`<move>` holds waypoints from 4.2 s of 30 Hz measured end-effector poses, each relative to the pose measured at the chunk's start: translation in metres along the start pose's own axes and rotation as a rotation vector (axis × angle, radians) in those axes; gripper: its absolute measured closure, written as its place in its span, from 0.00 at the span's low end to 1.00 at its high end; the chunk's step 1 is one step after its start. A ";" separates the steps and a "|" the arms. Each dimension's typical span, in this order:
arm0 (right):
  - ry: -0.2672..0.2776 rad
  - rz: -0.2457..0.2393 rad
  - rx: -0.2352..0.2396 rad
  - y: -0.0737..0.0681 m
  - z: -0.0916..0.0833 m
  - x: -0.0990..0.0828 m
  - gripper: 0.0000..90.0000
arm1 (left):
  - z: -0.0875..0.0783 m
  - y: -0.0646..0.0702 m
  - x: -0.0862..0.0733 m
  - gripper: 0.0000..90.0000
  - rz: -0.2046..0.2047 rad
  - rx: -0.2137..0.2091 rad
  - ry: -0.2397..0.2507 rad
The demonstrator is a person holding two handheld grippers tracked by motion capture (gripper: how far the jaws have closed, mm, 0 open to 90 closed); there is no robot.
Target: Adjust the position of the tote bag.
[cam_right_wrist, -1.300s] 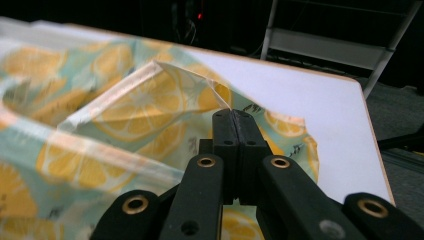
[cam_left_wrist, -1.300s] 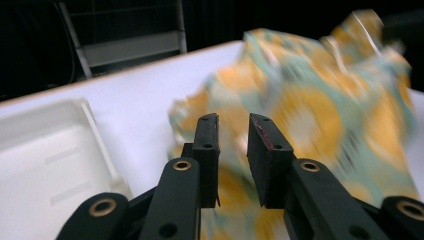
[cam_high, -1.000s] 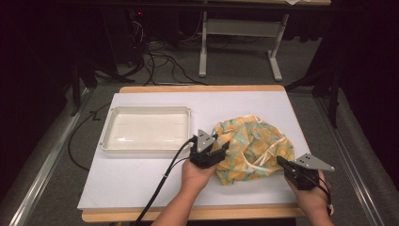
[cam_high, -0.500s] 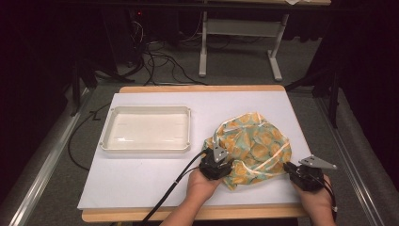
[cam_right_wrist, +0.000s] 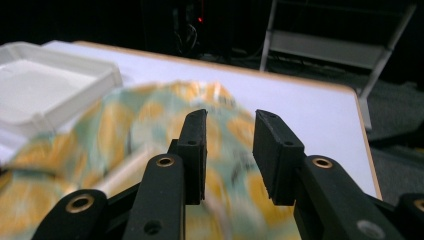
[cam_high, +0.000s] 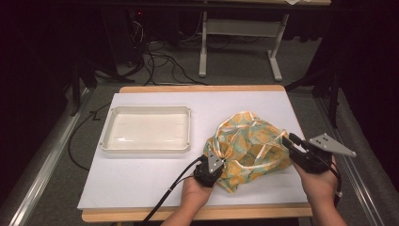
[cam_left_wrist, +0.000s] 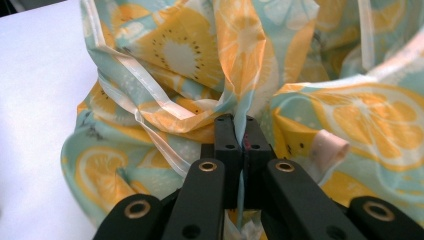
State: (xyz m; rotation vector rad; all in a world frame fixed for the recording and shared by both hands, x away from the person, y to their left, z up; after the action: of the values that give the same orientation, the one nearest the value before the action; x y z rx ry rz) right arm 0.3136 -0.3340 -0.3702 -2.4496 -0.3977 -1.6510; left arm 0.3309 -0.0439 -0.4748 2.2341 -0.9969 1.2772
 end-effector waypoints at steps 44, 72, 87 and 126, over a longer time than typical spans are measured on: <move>-0.255 -0.078 0.008 -0.016 0.055 -0.076 0.85 | 0.018 -0.060 0.088 1.00 -0.138 0.084 0.152; -0.113 -0.092 -0.062 -0.018 0.131 -0.015 1.00 | 0.046 -0.059 0.037 0.93 -0.137 0.224 -0.048; -0.172 -0.096 -0.047 -0.022 0.155 -0.024 1.00 | -0.017 -0.012 0.091 0.86 -0.053 0.160 0.370; -0.218 -0.171 -0.060 -0.011 0.160 -0.013 0.96 | 0.068 -0.044 0.032 0.96 -0.128 0.289 -0.170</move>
State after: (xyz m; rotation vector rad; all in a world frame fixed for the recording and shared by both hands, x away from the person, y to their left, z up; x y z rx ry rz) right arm 0.4466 -0.2803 -0.4432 -2.7191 -0.6108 -1.4771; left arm 0.4144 -0.0690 -0.4811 2.6168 -0.7491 1.2590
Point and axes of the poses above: each handheld gripper's, and its own axes: z roughly forward along the jaws, x roughly out of its top, y roughly to its right, the point moved 1 cm from there along z, roughly forward along the jaws
